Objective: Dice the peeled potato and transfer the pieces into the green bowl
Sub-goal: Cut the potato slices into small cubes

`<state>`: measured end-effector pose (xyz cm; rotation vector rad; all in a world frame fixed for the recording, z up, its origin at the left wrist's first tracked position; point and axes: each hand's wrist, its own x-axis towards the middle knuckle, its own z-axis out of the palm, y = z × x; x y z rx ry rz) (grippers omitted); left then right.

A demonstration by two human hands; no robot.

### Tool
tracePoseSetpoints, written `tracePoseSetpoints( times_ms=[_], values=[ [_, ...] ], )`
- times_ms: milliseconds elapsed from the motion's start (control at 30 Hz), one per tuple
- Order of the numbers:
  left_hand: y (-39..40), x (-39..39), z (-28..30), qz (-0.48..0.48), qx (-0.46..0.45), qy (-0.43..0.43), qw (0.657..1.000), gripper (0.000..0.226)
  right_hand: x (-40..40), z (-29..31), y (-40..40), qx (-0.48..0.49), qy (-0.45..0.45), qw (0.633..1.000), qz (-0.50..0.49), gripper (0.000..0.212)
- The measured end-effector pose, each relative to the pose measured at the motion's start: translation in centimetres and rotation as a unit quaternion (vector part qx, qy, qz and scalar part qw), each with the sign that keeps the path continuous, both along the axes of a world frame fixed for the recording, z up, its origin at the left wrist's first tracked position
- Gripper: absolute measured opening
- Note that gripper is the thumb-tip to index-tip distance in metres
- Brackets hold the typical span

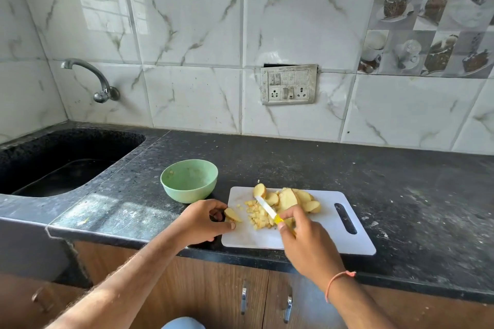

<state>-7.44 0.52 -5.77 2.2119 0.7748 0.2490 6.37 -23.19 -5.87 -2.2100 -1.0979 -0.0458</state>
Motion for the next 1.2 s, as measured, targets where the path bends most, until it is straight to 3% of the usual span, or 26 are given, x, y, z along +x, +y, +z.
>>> tracePoseSetpoints(
  times_ms=[167, 367, 467, 567, 700, 833, 1000, 1200],
  values=[
    [-0.4, -0.1, -0.4, 0.022, -0.041, -0.065, 0.997, 0.026, -3.7, 0.5, 2.0, -0.042, -0.085, 0.995, 0.013, 0.016],
    [0.0, 1.5, 0.1, 0.103, -0.154, -0.073, 0.98, 0.021, -4.8, 0.7, 2.3, -0.032, -0.077, 0.996, 0.006, 0.014],
    [0.0, 2.3, 0.8, 0.14, -0.249, -0.086, 0.954, 0.015, -5.1, 0.8, 1.9, -0.034, -0.087, 0.996, 0.003, 0.014],
    [0.1, 2.3, 0.6, 0.172, -0.333, -0.137, 0.917, 0.022, -5.4, 0.9, 0.9, -0.042, -0.077, 0.996, 0.003, 0.014],
    [0.5, 1.6, -0.1, 0.18, -0.391, -0.21, 0.878, 0.012, -6.7, 0.5, 0.0, -0.067, -0.066, 0.995, 0.036, 0.013],
    [0.3, 1.2, -0.4, 0.174, -0.384, -0.223, 0.879, 0.013, -7.8, 0.0, 0.5, -0.107, -0.08, 0.989, 0.063, 0.008],
    [0.1, 0.6, -0.5, 0.131, -0.351, -0.217, 0.901, 0.022, -6.7, -0.3, 0.9, -0.112, -0.12, 0.986, 0.004, 0.015],
    [-0.7, 0.7, -1.4, 0.063, -0.143, -0.162, 0.974, 0.023, -5.9, 0.1, 0.9, -0.098, -0.127, 0.987, -0.024, 0.02]
  ],
)
